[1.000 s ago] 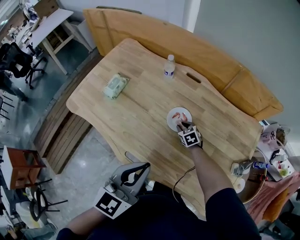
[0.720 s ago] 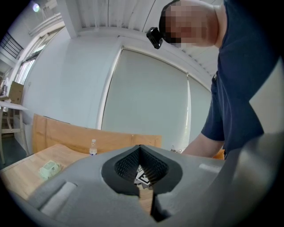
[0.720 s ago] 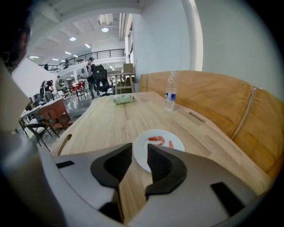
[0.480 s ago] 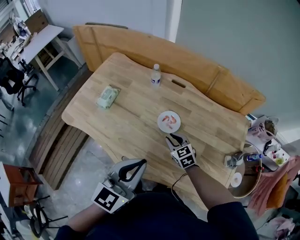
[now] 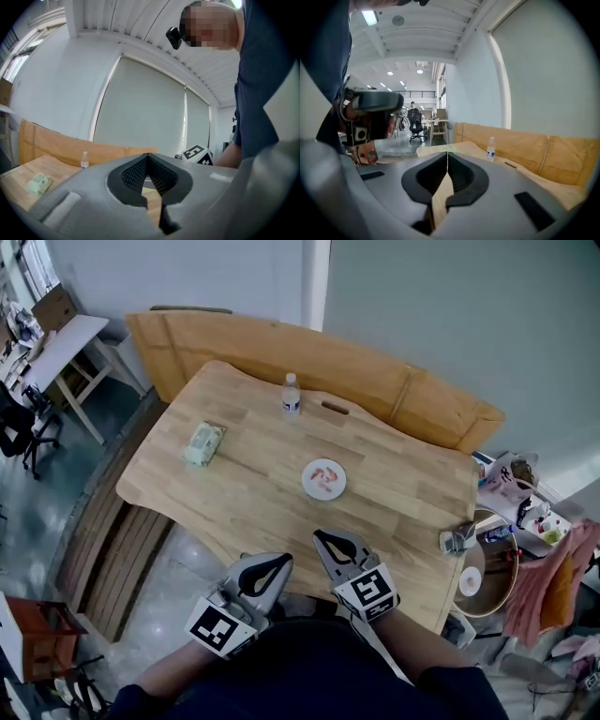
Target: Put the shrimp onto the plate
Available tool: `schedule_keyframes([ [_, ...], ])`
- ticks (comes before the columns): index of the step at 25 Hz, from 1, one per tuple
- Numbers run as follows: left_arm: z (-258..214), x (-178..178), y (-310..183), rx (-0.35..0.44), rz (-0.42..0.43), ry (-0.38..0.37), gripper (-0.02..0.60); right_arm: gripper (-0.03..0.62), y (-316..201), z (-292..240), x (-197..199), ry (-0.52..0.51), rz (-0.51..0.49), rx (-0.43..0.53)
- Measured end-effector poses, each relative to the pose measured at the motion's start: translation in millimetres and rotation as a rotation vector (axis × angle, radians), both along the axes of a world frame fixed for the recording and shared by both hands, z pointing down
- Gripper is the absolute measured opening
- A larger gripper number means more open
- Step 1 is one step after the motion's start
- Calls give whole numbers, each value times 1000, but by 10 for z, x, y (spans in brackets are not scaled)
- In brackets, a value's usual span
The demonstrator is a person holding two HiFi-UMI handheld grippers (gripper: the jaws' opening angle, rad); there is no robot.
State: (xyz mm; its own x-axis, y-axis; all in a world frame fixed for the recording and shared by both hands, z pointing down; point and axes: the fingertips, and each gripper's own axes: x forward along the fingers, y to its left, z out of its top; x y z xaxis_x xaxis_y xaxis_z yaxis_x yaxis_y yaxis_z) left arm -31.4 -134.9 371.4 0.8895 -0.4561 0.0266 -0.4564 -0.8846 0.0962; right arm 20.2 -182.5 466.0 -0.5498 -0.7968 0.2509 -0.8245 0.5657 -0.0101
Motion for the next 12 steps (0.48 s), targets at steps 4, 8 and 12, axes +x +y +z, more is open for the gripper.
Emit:
schedule_keyframes([
  [4,-54,38,101,4,39,-4,-1,11,277,-427,-73,-68,8,40],
  [8,-38,56,202,1,61,-2,0,9,508,-741,-147,-120,-4,114],
  [12,-18,97,302,2,82,-13,0,9,681,-872,-181,-122,0,172],
])
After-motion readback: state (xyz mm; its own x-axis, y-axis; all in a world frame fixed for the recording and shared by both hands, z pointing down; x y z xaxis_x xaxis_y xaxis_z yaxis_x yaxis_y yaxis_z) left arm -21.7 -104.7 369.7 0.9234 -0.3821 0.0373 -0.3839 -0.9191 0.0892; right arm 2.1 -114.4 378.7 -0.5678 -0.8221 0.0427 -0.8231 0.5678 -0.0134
